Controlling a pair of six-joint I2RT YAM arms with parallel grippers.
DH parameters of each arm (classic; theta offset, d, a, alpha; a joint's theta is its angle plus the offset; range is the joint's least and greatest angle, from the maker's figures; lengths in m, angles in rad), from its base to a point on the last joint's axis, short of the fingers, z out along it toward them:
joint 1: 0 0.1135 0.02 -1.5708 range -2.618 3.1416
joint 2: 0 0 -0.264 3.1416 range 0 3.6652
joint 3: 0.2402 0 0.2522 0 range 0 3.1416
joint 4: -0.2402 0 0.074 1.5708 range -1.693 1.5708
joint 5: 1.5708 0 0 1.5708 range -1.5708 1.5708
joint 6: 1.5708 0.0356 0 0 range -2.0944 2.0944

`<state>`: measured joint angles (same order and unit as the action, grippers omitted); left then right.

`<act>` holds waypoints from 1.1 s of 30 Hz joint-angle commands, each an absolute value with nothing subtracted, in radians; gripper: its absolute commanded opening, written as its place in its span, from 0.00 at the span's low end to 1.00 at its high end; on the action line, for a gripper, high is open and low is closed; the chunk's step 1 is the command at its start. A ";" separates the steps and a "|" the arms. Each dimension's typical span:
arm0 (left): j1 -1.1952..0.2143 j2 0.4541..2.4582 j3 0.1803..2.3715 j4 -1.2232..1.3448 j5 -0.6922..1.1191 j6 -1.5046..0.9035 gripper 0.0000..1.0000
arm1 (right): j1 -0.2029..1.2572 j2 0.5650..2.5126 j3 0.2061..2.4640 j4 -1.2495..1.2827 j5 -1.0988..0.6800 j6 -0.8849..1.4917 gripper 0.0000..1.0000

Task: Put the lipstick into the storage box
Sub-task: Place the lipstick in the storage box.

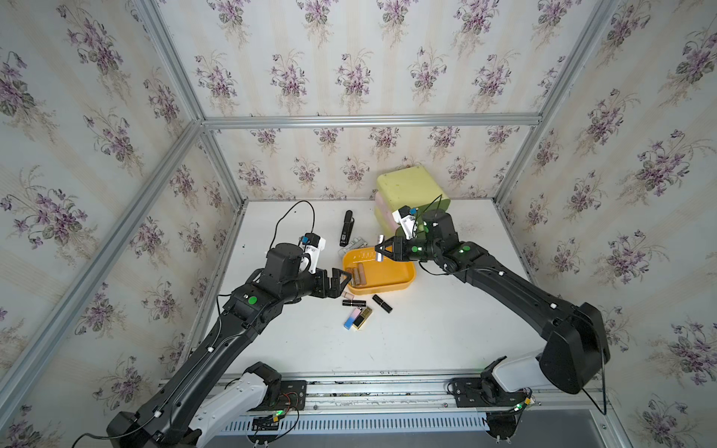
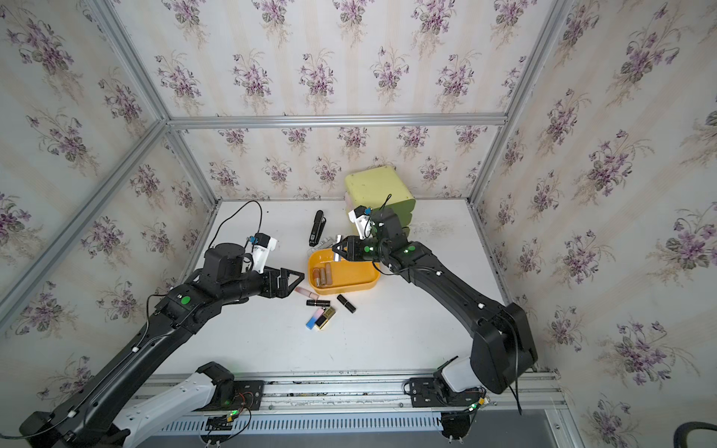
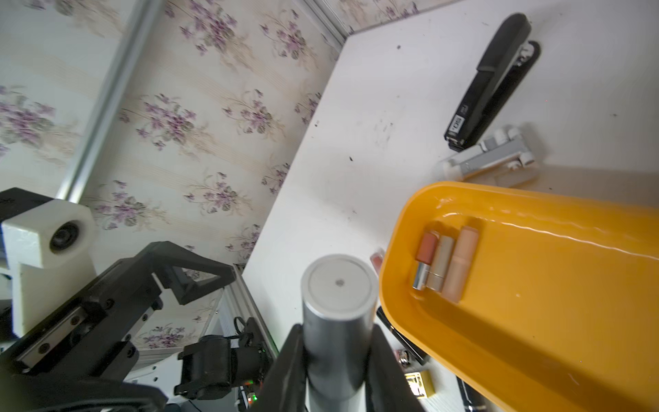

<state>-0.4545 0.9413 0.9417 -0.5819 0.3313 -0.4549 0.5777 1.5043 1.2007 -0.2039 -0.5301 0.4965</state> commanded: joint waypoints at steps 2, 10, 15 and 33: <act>-0.421 0.969 0.909 -0.619 0.264 -0.406 1.00 | 0.577 1.614 1.271 -0.299 -0.476 0.432 0.25; -0.382 1.080 0.863 -0.567 0.311 -0.371 1.00 | 0.580 1.808 1.369 -0.351 -0.459 0.384 0.25; -0.374 1.137 0.853 -0.541 0.342 -0.361 1.00 | 0.580 1.864 1.361 -0.338 -0.456 0.376 0.25; -0.366 1.232 0.842 -0.506 0.398 -0.331 1.00 | 0.593 2.037 1.394 -0.301 -0.486 0.380 0.25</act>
<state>-0.3687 1.2201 0.8417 -0.5293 0.3836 -0.3481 0.5888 2.0266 1.3914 -0.3149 -0.4694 0.3855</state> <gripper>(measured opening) 0.998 0.274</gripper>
